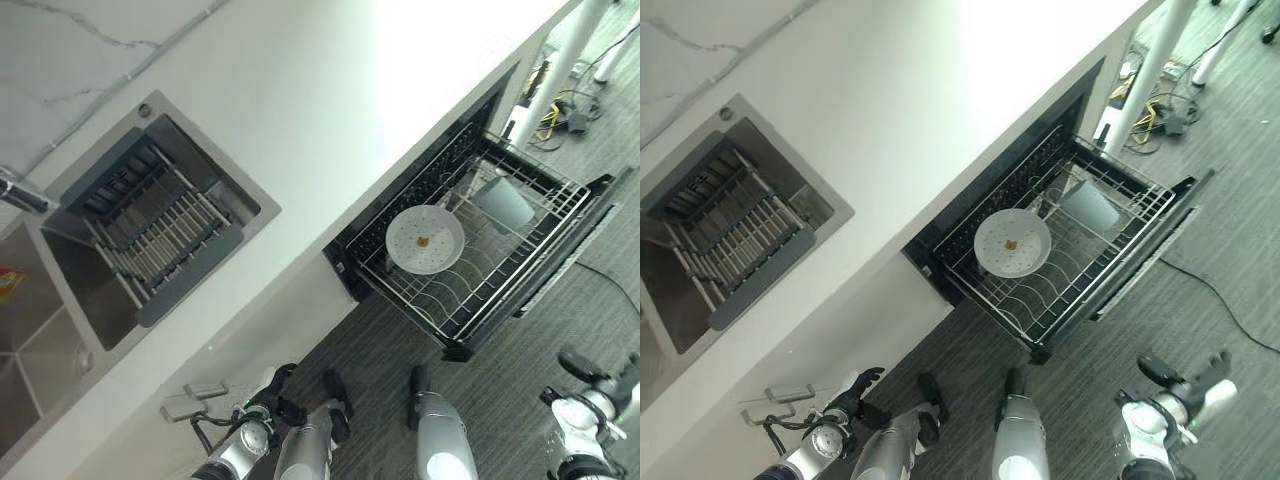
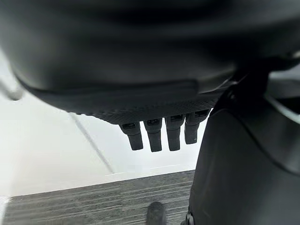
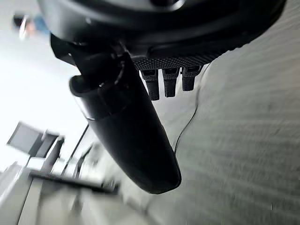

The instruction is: Place the dishes in the dishwasher.

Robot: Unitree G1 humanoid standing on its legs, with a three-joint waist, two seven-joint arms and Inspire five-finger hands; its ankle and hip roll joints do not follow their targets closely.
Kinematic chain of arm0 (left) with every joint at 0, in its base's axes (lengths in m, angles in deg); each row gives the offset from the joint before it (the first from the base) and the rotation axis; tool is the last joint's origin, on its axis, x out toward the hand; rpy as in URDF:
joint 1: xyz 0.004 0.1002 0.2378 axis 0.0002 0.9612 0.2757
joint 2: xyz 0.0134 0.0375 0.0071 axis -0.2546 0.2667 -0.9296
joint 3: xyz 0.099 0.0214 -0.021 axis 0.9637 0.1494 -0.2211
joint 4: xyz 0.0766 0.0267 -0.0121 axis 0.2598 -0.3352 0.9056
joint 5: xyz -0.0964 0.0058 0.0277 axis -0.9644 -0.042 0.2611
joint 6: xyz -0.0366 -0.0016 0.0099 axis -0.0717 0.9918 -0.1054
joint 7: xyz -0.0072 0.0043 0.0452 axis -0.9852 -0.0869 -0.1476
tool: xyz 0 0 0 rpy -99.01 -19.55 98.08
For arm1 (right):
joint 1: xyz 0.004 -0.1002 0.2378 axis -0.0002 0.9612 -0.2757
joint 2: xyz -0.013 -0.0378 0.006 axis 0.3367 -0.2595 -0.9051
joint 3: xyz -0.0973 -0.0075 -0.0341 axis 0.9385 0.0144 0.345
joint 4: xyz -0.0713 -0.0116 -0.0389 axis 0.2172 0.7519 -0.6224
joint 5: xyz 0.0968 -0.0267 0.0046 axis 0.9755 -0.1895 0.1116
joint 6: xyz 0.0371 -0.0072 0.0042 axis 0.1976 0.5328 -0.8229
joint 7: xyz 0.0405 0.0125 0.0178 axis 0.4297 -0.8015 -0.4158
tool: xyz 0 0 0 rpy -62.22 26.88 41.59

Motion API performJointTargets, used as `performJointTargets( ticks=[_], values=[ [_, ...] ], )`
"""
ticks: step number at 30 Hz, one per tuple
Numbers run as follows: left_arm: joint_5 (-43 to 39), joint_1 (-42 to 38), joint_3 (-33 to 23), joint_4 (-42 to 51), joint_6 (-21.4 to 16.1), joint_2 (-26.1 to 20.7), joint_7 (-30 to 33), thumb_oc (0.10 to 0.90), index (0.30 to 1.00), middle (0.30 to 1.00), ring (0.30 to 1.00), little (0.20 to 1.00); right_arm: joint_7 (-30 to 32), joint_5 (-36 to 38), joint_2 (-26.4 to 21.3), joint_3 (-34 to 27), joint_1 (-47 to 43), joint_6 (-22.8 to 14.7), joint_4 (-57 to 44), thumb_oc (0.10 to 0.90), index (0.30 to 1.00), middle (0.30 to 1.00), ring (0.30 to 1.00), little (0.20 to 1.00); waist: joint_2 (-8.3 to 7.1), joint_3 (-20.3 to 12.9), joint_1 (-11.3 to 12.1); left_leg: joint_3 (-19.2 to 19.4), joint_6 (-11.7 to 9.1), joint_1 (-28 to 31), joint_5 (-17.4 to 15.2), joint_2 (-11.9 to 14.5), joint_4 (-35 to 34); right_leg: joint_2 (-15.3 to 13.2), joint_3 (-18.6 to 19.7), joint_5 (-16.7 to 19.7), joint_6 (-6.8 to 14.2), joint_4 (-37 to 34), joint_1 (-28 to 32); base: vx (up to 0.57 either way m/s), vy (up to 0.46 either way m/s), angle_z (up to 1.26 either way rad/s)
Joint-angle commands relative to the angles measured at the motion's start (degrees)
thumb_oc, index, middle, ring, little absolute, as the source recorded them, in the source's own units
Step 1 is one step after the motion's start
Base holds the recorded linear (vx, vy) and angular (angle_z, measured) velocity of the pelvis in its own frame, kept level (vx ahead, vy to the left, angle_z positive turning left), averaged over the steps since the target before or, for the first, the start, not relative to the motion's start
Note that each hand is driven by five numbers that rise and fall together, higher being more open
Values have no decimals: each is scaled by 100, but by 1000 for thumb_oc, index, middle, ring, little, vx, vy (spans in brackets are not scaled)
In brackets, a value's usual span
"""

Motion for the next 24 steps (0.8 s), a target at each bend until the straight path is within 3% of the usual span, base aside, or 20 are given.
performJointTargets(
  ticks=[1,5,9,11,13,15,24],
  values=[
    [116,43,-92,132,-168,-278,47,800,900,900,900,900,-78,-979,-620,133,-130,-6,-241,800,900,900,900,900,-259,42,68,-383,-405,-163,-1315,146,867,-89,-154,-911,252,-217,803,27,29,28],
    [177,122,-3,231,-438,-442,-117,800,900,900,900,900,-270,-2069,-953,1044,-728,317,-570,800,900,900,900,900,-186,68,331,-557,-445,-334,-1211,131,867,-108,-270,-1052,209,-48,858,76,37,22],
    [272,56,107,345,-581,-606,-161,800,900,900,900,900,-384,-2320,-1152,1532,-1303,533,-696,800,900,900,900,900,-180,131,561,-579,-477,-583,-1088,183,867,-138,-394,-1245,143,291,758,13,-2,19],
    [356,-1,220,331,-553,-579,1,800,900,900,900,900,-454,-2291,-1190,1718,-1602,512,-613,800,900,900,900,900,-244,168,679,-585,-474,-682,-1037,222,867,-131,-473,-1329,104,430,739,30,-84,28],
    [576,-260,207,-453,-819,-287,275,800,900,900,900,900,-348,-2313,-1065,1977,-1795,312,-411,800,900,900,900,900,-372,146,770,-580,-442,-731,-995,260,867,-98,-549,-1344,97,484,772,66,-160,36],
    [720,-401,244,-661,-779,-171,454,800,900,900,900,900,-294,-2303,-1033,2236,-2074,251,-418,800,900,900,900,900,-480,176,879,-596,-446,-778,-942,341,867,-38,-669,-1372,88,514,853,73,-160,24],
    [836,-577,131,-867,-1112,-394,44,800,900,900,900,900,-567,-2662,-1181,2759,-3407,451,-569,800,900,900,900,900,-602,271,1412,-696,-516,-1087,-572,471,867,-6,-1060,-1690,-18,966,1009,80,-47,31]
  ],
)
